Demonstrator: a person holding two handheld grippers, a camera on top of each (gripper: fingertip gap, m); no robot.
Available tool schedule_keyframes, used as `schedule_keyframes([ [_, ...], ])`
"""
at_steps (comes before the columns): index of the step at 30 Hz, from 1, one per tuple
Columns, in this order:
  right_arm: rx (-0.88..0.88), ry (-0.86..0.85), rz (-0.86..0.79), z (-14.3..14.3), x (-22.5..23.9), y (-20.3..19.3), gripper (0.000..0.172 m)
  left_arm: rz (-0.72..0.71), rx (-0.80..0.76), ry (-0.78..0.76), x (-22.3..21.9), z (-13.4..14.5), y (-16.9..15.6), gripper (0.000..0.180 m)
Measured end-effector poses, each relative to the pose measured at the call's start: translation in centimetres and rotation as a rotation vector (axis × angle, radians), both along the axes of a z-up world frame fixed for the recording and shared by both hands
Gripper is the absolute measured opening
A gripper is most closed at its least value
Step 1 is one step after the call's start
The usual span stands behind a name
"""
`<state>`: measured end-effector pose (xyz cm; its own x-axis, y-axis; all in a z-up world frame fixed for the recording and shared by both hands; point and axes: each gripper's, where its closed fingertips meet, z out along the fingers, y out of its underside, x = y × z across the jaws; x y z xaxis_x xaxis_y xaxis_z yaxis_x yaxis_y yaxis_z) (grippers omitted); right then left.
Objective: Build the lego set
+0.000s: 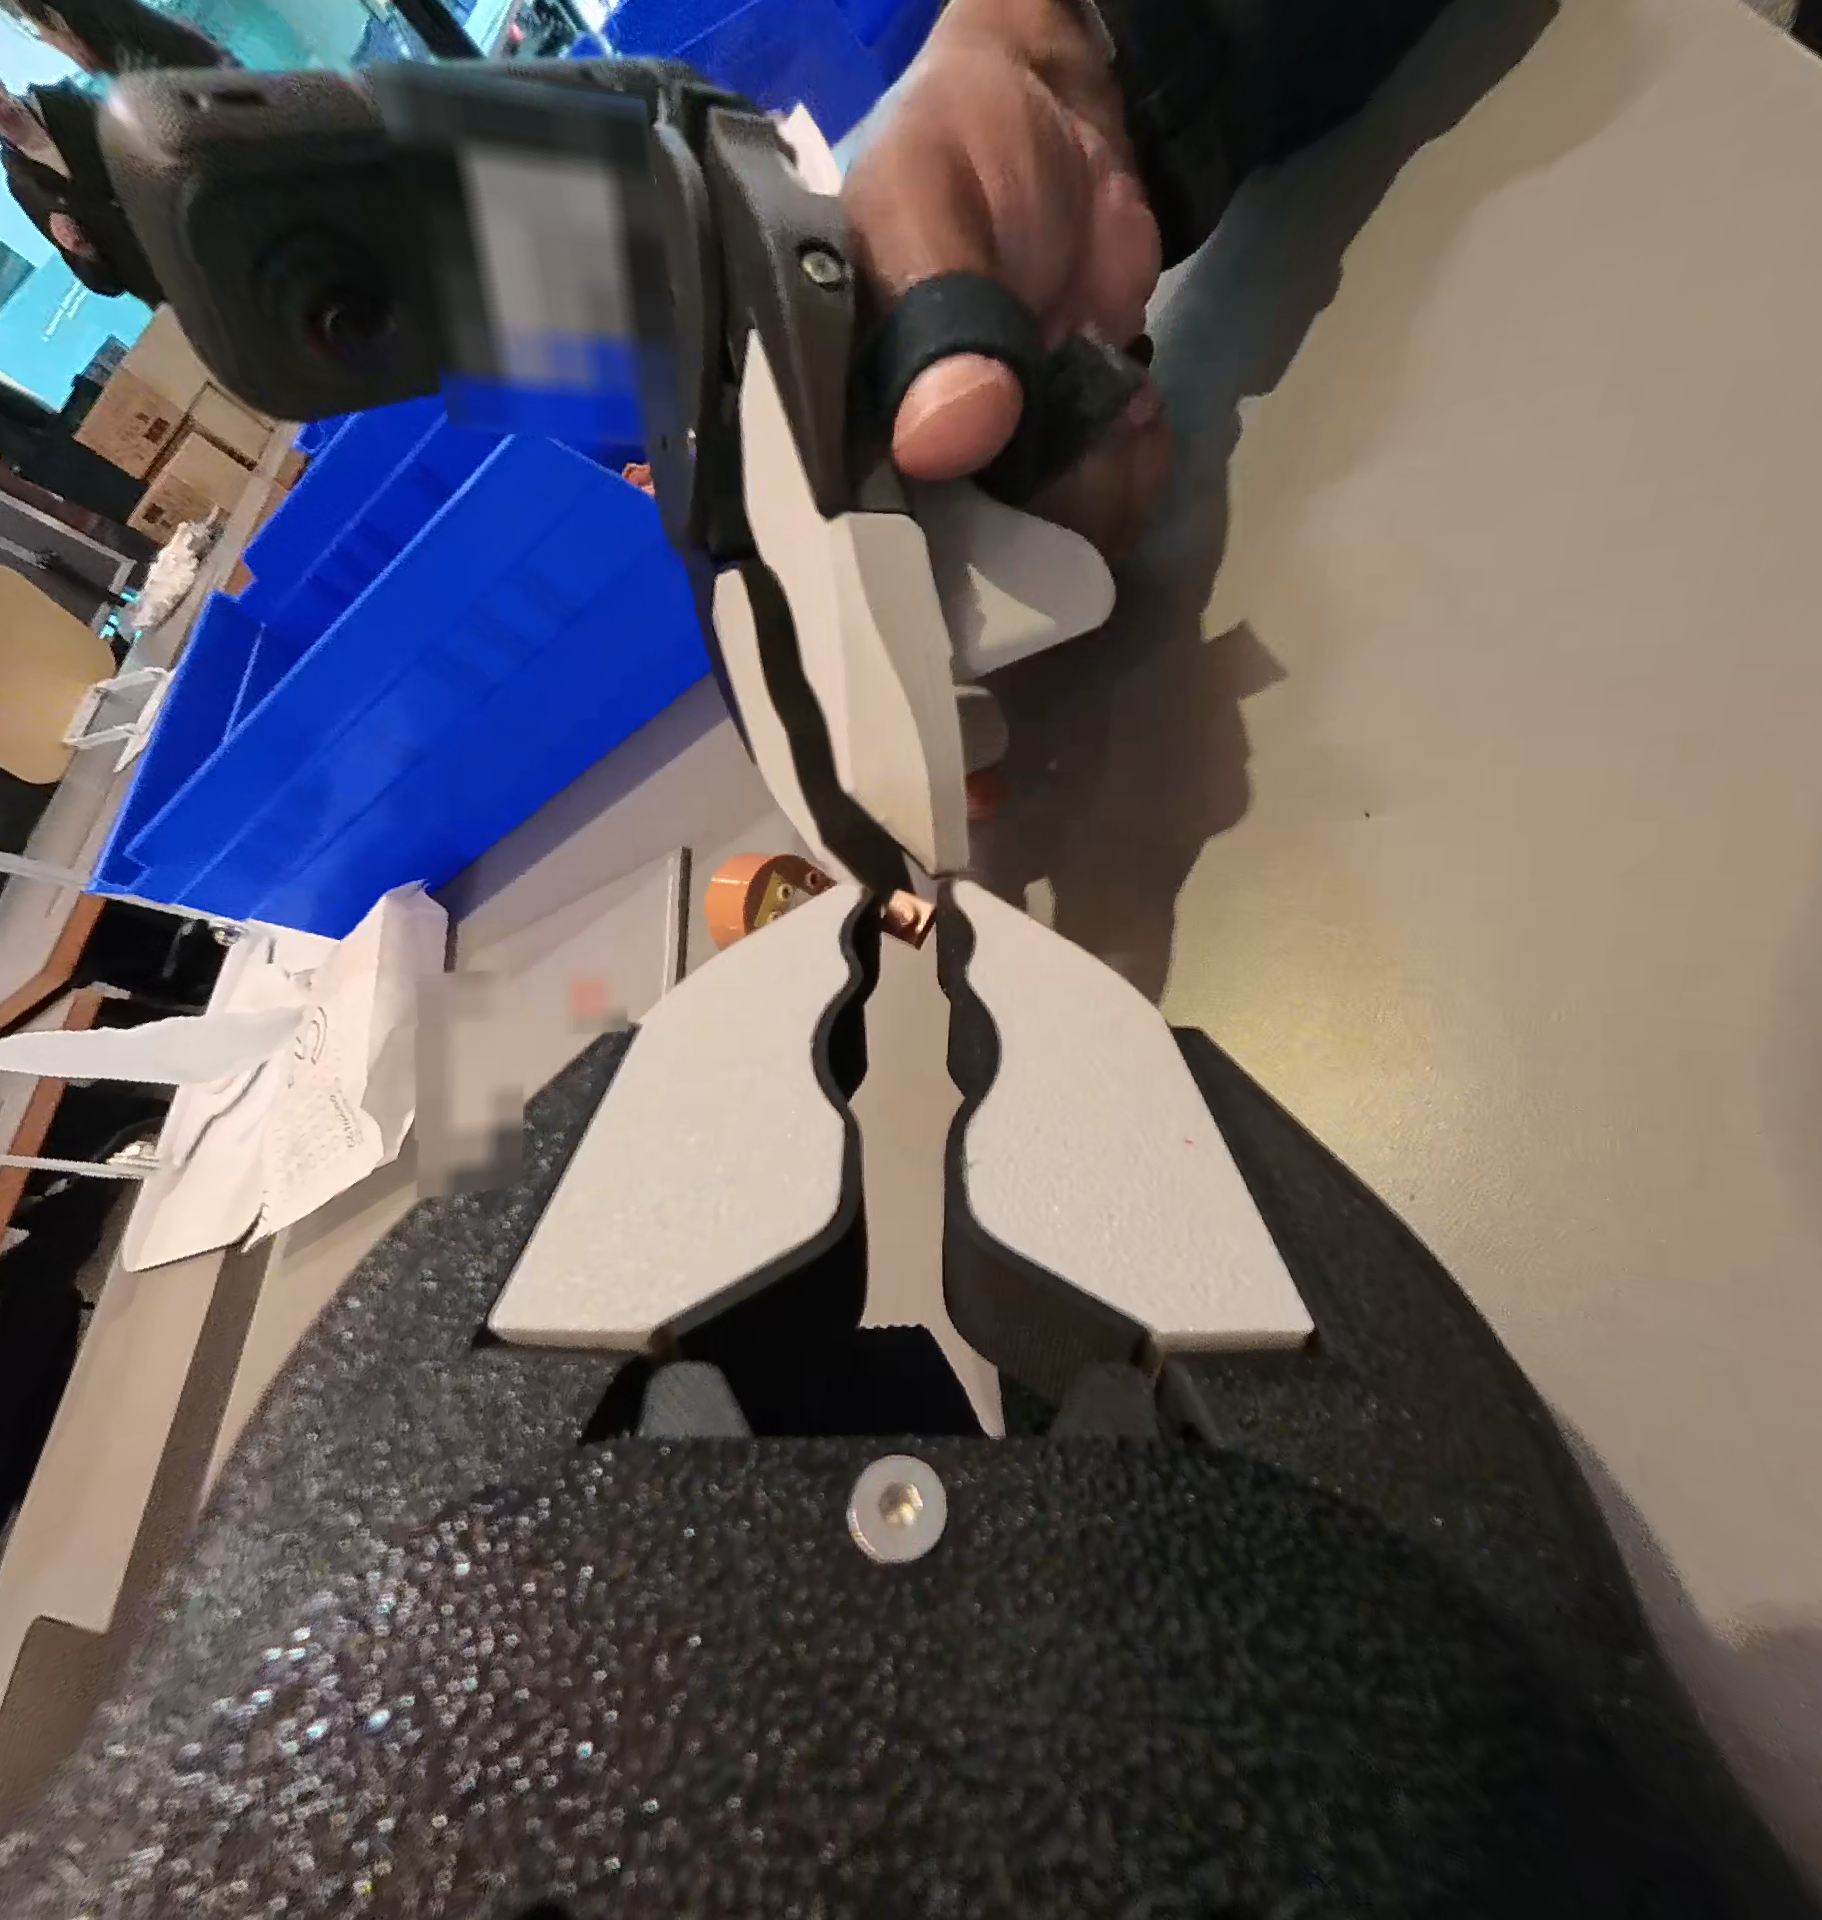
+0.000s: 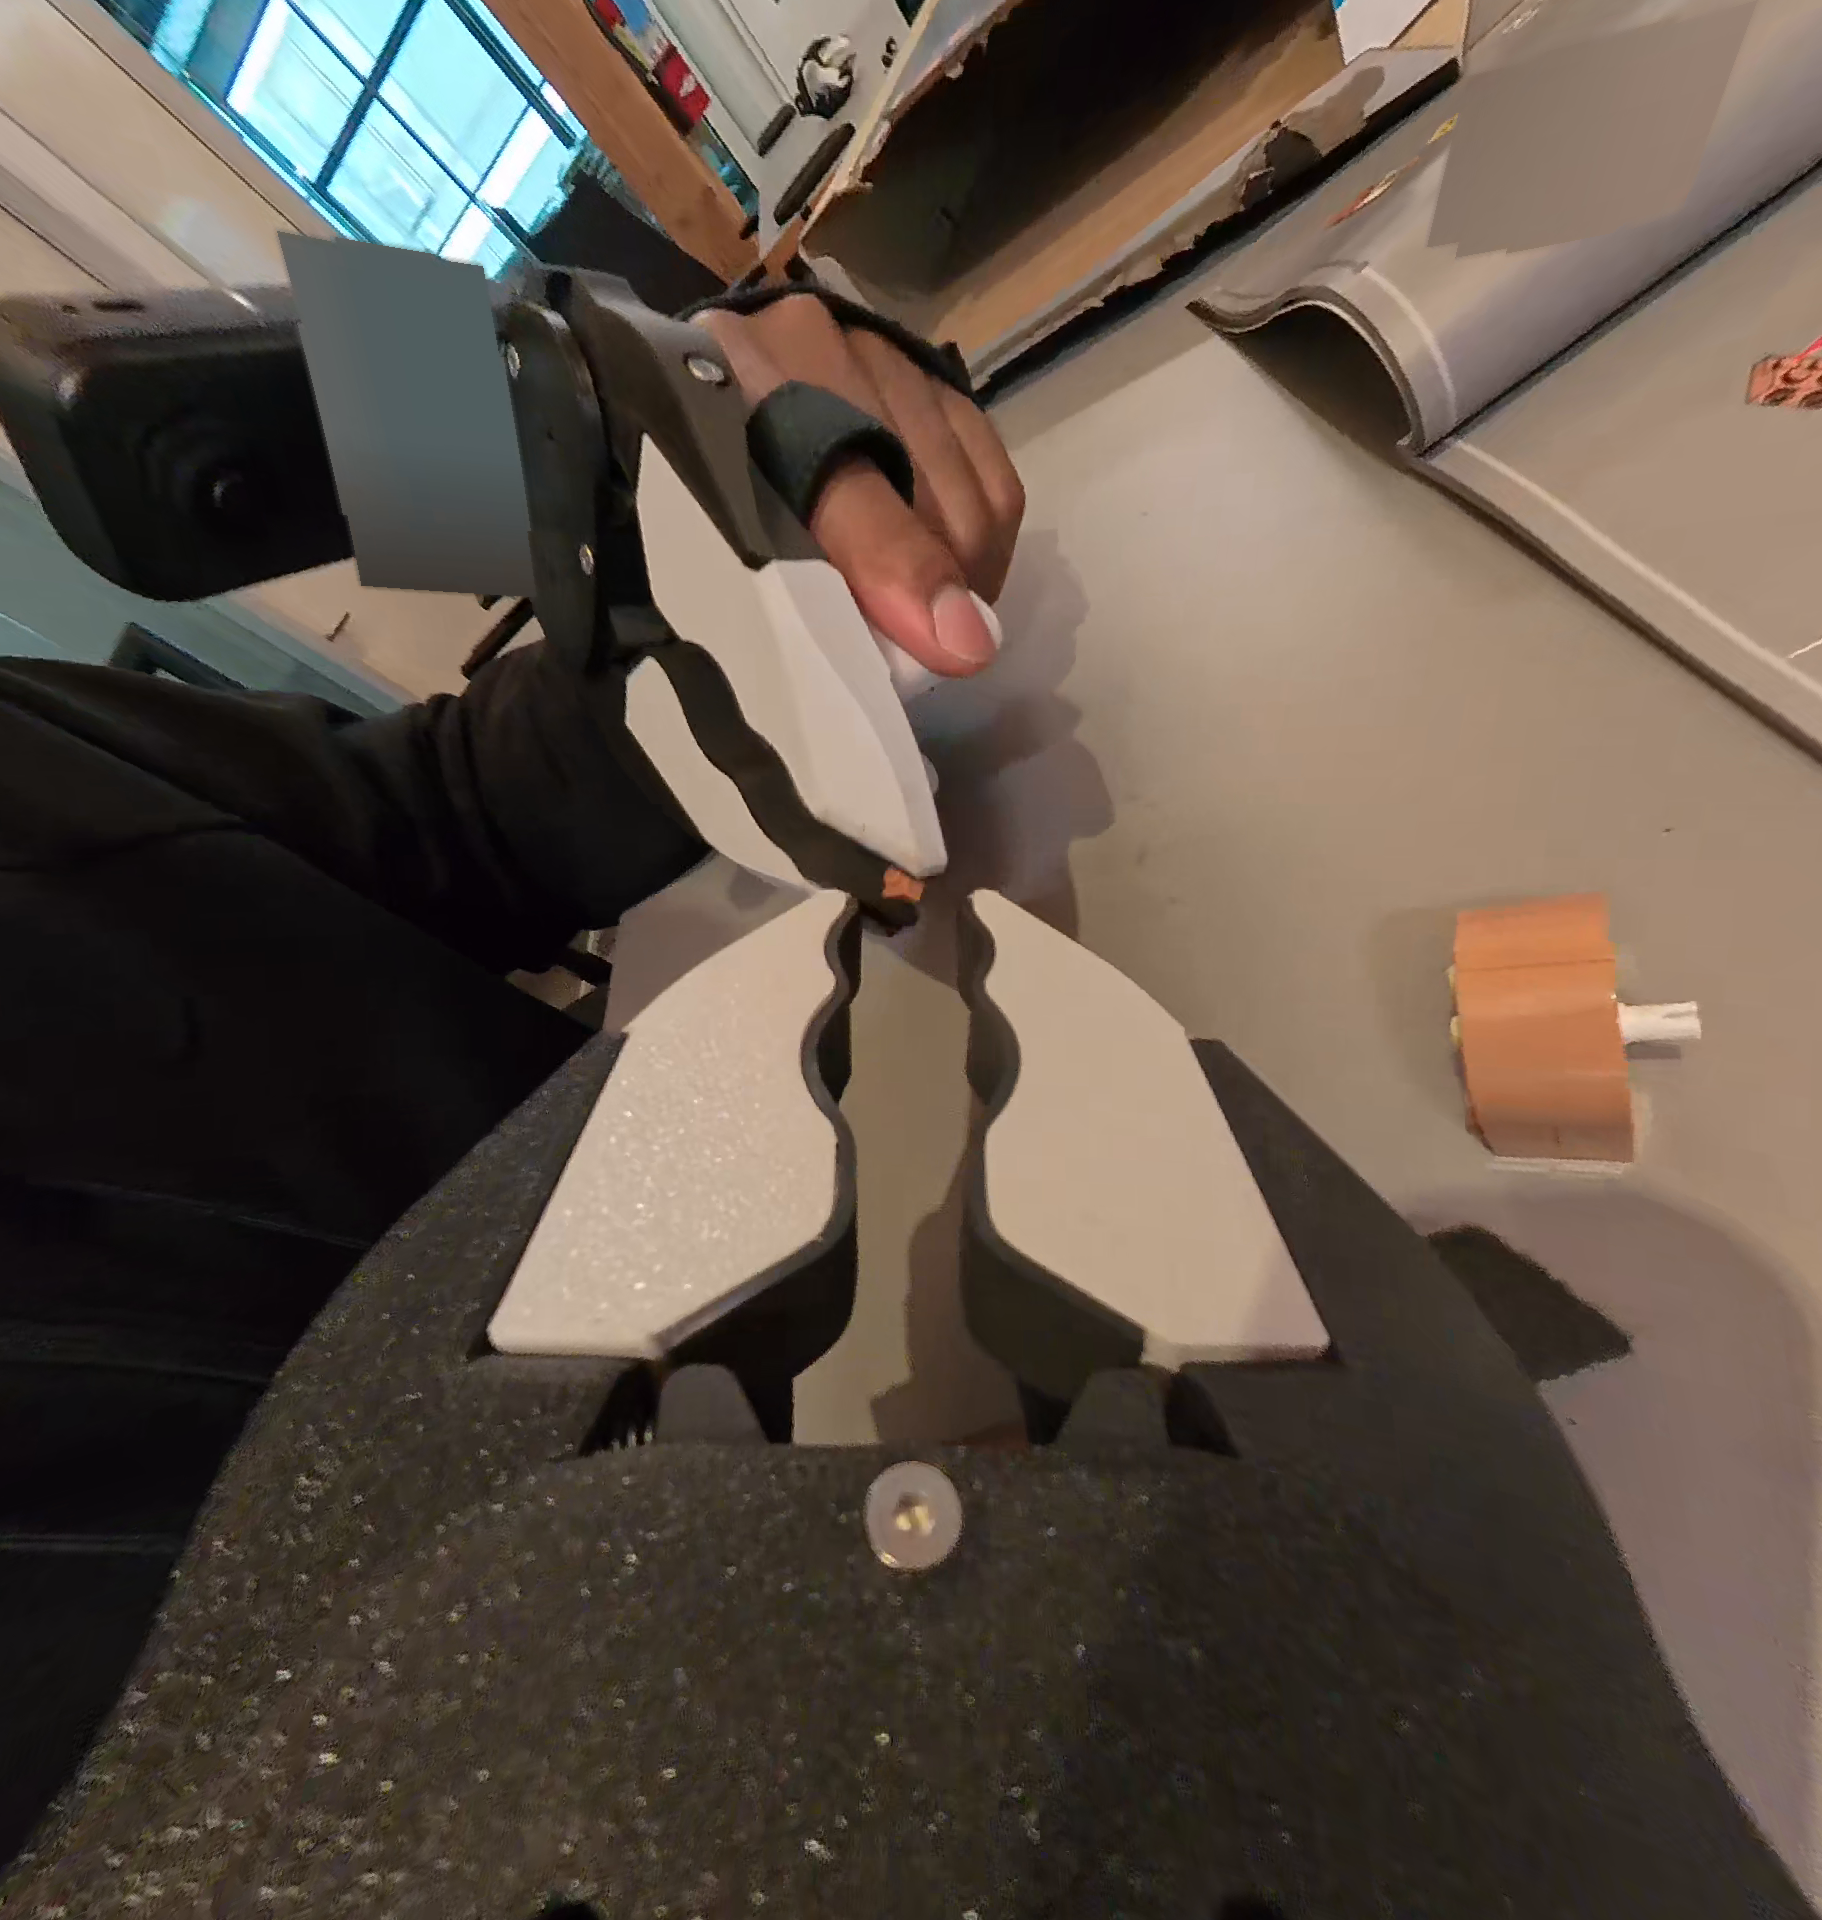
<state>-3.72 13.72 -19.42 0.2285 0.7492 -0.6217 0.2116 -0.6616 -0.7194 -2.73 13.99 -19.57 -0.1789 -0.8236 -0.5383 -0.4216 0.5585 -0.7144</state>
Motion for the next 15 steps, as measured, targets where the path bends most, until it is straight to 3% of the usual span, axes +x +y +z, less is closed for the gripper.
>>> schedule_keyframes([
  [15, -0.124, 0.077, 0.024, 0.35, -0.06, -0.44, 0.008, -0.039, 0.044, -0.03, 0.34, 0.19, -0.69, 0.01],
])
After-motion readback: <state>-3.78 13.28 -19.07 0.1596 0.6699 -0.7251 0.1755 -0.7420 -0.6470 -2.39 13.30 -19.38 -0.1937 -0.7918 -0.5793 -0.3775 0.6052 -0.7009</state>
